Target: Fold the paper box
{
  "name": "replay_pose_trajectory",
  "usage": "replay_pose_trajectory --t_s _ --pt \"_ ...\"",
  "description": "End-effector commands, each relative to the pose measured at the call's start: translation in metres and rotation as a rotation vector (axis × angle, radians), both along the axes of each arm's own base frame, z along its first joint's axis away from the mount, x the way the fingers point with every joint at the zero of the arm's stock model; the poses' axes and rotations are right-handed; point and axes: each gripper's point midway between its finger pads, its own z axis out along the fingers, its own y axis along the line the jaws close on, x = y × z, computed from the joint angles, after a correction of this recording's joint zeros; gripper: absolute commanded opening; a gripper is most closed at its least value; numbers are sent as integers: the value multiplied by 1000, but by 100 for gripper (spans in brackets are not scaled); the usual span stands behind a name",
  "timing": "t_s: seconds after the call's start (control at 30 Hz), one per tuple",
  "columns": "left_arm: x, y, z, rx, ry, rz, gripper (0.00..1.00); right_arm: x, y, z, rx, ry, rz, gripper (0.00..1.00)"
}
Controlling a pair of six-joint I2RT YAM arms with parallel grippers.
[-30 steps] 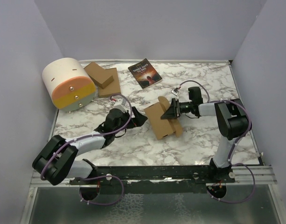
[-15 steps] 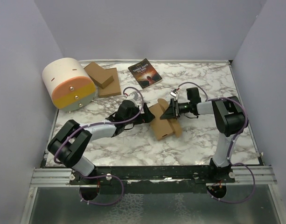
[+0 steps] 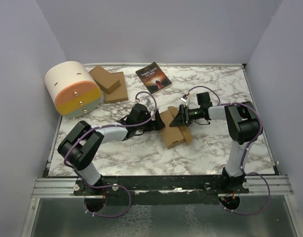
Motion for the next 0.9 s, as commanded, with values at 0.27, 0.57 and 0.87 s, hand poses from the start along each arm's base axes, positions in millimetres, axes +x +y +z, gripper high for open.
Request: replay_pose_trajectory --t_s 0.27,0.57,0.87 --pt "-3 6 -20 95 31 -27 95 18 -14 -5 -142 -163 6 82" --pt "0 5 -18 110 26 -41 95 37 -50 -7 -175 -192 -77 87" --pt "3 4 -25 125 34 -55 95 66 -77 27 -254 -444 -125 75"
